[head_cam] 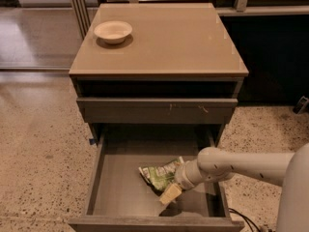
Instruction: Pick green jalapeno chip bag from middle drawer and place on counter
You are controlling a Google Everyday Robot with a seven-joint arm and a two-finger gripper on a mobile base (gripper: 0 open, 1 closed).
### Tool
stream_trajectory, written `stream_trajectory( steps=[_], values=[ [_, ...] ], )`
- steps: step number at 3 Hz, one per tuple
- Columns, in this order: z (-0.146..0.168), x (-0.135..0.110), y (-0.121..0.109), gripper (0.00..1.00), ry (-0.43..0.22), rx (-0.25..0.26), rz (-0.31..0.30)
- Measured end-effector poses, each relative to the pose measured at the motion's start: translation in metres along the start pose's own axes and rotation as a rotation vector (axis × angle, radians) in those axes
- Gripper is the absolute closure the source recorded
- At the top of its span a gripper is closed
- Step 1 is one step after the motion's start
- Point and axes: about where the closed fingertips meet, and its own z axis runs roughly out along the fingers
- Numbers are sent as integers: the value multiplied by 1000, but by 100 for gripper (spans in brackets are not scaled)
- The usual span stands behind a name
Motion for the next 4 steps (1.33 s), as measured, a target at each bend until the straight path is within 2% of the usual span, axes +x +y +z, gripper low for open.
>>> stream_trajectory(
  steps=[2, 3, 4],
  values=[
    [7, -7, -1, 0, -5, 10, -12],
    [25, -32, -7, 0, -29, 18, -47],
    [43, -53, -10, 0, -34, 4, -92]
  ],
)
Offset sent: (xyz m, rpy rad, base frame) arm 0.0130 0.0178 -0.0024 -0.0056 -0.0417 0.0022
